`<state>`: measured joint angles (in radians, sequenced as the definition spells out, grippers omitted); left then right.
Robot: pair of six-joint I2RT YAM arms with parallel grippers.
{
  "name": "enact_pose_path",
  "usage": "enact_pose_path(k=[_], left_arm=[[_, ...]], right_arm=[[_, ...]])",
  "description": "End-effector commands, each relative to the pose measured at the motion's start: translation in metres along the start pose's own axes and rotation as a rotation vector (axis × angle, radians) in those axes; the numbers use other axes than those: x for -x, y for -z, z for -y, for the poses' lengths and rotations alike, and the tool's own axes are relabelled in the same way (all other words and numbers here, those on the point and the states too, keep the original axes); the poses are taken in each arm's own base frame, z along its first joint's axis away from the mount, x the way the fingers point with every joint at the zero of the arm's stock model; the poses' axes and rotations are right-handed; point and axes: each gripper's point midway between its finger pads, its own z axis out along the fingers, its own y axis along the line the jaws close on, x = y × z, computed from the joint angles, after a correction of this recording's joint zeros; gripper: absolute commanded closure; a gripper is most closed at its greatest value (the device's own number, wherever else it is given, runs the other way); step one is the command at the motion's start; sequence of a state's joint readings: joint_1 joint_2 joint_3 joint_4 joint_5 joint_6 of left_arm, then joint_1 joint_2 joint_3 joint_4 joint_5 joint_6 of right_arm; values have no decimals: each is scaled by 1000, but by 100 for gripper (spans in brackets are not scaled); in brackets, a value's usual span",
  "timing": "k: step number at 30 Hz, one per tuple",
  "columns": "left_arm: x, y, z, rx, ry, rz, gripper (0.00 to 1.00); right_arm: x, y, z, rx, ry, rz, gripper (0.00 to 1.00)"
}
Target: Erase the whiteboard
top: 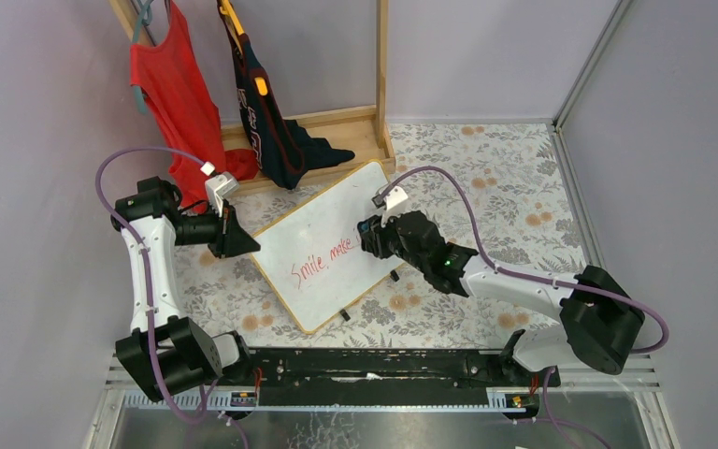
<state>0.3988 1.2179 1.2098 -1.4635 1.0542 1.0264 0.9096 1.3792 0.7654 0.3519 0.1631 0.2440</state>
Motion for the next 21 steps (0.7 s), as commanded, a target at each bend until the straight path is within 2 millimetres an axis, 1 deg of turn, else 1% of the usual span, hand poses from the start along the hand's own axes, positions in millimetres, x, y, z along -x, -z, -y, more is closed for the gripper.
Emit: enact_pose_path(k=[1, 9, 11, 13, 16, 18, 21], left_arm=[[-1, 3, -5, 36, -61, -26, 100], [-1, 3, -3, 37, -60, -26, 100], [-1, 4, -4, 40, -63, -27, 100], [-2, 4, -4, 42, -63, -29, 100], [-2, 4, -4, 41, -62, -28, 100], [-3, 3, -3, 38, -61, -28, 100], [-3, 3, -3, 37, -60, -25, 100]], right_arm=[[22, -4, 11, -72, -13, 69, 100], [2, 2, 75, -230, -30, 15, 100], [1, 5, 87, -258, -23, 11, 100], [0, 7, 94, -276, -10, 3, 100], [2, 7, 92, -264, -8, 5, 100], [4, 5, 84, -222, -20, 11, 100], [8, 2, 65, -137, -61, 15, 100]])
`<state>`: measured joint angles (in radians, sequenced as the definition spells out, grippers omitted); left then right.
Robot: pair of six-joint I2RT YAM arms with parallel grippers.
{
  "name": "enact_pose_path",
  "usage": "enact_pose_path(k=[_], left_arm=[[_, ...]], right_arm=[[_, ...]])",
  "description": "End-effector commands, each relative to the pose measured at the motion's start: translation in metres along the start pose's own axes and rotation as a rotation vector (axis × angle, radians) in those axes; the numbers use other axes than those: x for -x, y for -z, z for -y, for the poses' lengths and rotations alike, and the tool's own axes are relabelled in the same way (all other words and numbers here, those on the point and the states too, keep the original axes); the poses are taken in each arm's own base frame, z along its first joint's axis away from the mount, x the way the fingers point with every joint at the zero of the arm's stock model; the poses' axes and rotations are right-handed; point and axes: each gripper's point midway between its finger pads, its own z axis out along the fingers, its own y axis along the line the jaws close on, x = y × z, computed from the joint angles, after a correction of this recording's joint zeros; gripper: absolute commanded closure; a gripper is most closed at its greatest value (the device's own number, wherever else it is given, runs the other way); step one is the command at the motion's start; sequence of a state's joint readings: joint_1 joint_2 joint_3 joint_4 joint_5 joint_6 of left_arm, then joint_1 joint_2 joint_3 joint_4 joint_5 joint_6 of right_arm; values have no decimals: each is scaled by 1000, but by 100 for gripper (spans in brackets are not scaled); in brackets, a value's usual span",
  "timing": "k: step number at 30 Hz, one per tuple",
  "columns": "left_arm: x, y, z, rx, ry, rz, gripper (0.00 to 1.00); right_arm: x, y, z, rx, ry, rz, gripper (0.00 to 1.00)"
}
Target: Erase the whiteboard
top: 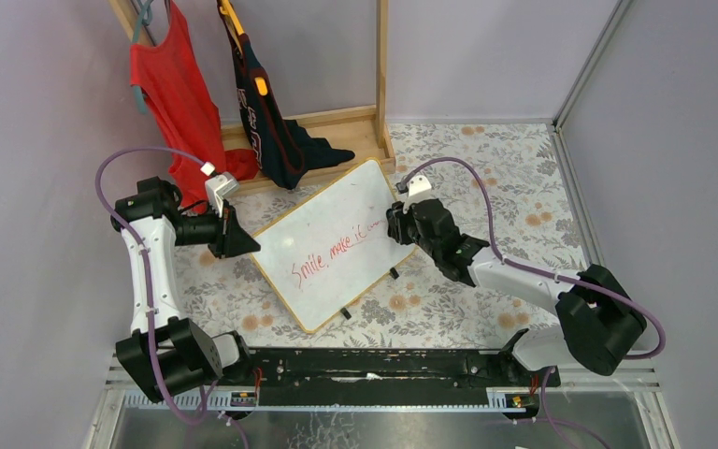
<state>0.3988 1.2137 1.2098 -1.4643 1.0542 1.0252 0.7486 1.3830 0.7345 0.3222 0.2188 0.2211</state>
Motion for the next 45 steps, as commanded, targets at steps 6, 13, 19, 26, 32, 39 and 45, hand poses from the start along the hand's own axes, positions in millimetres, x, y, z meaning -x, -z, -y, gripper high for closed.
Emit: enact_pose_path(k=[6, 13, 19, 26, 32, 39, 45], left_arm=[[-3, 3, -4, 35, -61, -27, 100], [-3, 1, -3, 27, -54, -23, 100], [-4, 2, -2, 32, -59, -25, 100], [-5, 2, -3, 33, -57, -27, 100], [-5, 2, -2, 35, -58, -28, 100], [-4, 3, -1, 39, -61, -27, 100], [-7, 2, -1, 37, -59, -31, 100]], right_arm=[[24, 8, -53, 177, -58, 57, 100], [27, 8, -103, 303, -56, 50, 99], [25, 6, -101, 258, -57, 53, 100], [12, 3, -52, 72, 19, 26, 100], [4, 1, -3, -22, 3, 8, 100], [3, -8, 17, -54, 28, -9, 100], [14, -7, -11, 75, -42, 13, 100]])
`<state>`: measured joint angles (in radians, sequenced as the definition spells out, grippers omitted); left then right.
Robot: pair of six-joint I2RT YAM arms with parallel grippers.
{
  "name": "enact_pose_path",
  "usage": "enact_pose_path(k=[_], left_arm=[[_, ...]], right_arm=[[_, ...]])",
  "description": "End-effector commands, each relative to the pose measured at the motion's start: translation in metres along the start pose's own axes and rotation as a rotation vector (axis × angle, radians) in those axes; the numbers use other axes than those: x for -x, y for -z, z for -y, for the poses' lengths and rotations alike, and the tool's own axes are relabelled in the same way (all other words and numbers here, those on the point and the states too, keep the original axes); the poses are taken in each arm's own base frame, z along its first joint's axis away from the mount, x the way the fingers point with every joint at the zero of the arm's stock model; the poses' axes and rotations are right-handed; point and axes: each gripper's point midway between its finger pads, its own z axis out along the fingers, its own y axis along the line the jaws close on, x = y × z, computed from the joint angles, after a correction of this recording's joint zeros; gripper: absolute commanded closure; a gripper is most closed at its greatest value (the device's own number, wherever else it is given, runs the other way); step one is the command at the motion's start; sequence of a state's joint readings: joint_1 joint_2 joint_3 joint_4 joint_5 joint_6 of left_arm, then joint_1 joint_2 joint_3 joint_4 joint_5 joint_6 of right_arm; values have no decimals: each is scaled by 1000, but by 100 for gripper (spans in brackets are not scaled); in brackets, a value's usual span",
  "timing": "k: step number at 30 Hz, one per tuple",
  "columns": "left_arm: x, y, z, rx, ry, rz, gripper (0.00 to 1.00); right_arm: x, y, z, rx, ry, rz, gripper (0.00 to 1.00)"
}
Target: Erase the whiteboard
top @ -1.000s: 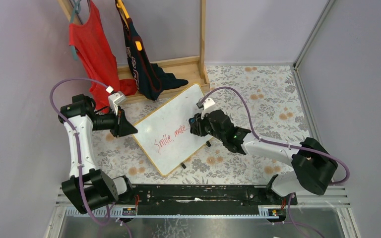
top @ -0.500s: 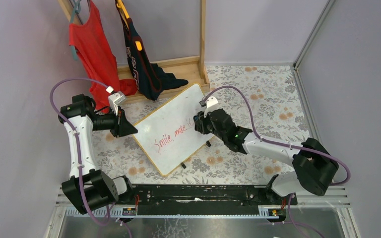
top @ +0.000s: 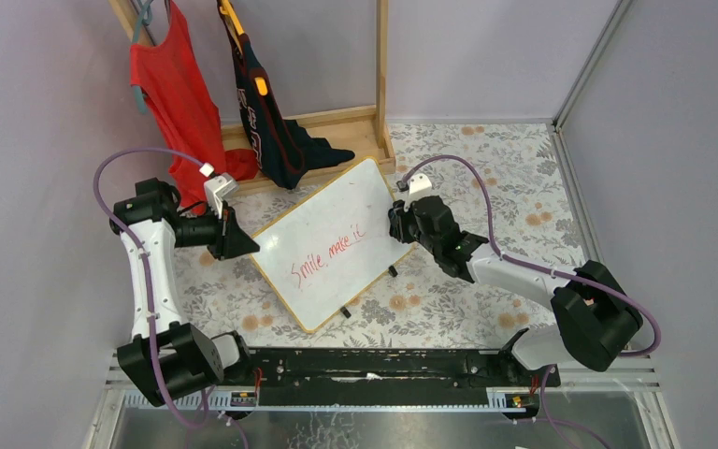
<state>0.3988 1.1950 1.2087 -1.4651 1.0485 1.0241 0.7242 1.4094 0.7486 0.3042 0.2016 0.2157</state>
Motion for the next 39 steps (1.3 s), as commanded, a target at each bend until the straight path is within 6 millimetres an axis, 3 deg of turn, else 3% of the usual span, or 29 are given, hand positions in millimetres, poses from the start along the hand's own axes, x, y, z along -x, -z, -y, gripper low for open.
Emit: enact_pose_path(k=[1, 5, 10, 17, 19, 24, 39], left_arm=[[-7, 1, -4, 28, -46, -31, 100], [-8, 0, -3, 26, -44, -32, 100], [-7, 0, -3, 20, -43, -25, 100], [-7, 0, -2, 19, -44, -24, 100], [-7, -1, -1, 16, -42, -24, 100], [-9, -1, -1, 17, -39, -27, 100], [-11, -2, -6, 20, -65, -54, 100]], right_arm=[[22, 1, -23, 102, -48, 49, 100], [37, 8, -48, 151, -46, 77, 100], [47, 12, -93, 233, -24, 87, 99], [46, 12, -163, 371, -17, 73, 99], [44, 10, -173, 382, -12, 66, 100], [44, 8, -160, 313, -8, 77, 100], [43, 12, -58, 9, 62, 91, 100]])
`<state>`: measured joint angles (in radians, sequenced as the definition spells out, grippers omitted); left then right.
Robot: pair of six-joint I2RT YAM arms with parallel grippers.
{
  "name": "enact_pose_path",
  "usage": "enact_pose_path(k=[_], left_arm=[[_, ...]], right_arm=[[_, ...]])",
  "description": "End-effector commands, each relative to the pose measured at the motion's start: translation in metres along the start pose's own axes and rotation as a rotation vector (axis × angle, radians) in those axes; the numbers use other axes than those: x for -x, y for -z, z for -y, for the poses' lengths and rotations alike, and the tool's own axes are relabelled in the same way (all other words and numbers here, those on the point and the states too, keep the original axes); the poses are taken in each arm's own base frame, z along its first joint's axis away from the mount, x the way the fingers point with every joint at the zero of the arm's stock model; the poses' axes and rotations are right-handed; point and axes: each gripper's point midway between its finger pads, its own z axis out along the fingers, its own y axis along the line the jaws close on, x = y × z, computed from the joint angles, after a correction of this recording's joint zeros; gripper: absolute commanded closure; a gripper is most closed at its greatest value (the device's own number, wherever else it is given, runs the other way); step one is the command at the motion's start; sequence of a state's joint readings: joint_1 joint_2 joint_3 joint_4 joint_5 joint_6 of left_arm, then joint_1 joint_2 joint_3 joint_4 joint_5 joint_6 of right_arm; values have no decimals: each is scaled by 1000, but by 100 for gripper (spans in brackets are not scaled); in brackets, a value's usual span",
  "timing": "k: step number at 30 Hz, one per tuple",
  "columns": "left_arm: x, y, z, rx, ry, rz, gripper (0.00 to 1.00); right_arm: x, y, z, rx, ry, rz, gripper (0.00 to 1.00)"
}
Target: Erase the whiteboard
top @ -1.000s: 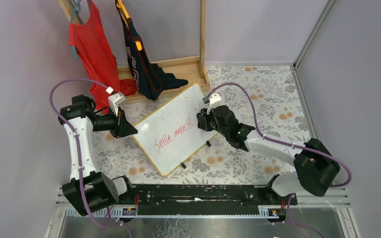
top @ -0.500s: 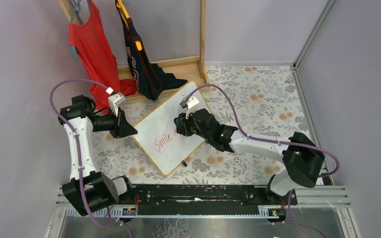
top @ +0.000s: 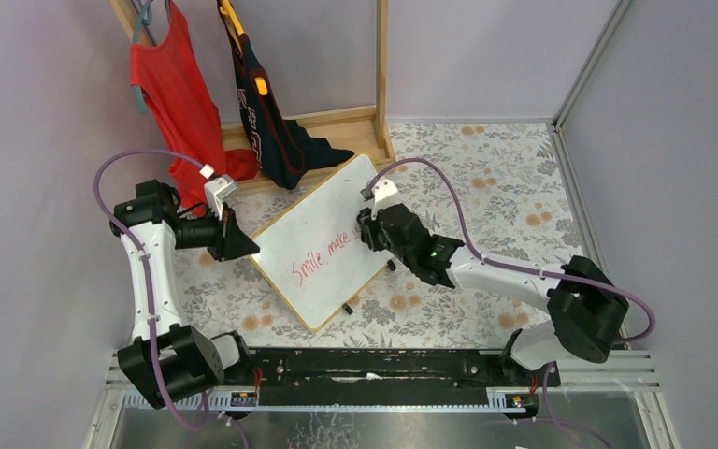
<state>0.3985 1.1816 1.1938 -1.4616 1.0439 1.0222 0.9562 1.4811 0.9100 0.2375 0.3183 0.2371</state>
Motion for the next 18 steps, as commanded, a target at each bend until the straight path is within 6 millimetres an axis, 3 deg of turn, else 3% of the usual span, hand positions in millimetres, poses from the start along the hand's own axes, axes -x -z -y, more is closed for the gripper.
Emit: enact_pose_path(k=[1, 5, 12, 18], left_arm=[[-8, 0, -9, 21, -66, -54, 100], [-6, 0, -11, 24, -67, -60, 100], [-7, 0, -9, 22, -69, -59, 100], [-9, 0, -7, 26, -72, -65, 100]], right_arm=[[17, 7, 36, -97, -2, 58, 100], [16, 3, 36, -63, 10, 61, 100], [16, -5, 0, 113, -29, 59, 100], [18, 5, -24, 200, -55, 73, 100]])
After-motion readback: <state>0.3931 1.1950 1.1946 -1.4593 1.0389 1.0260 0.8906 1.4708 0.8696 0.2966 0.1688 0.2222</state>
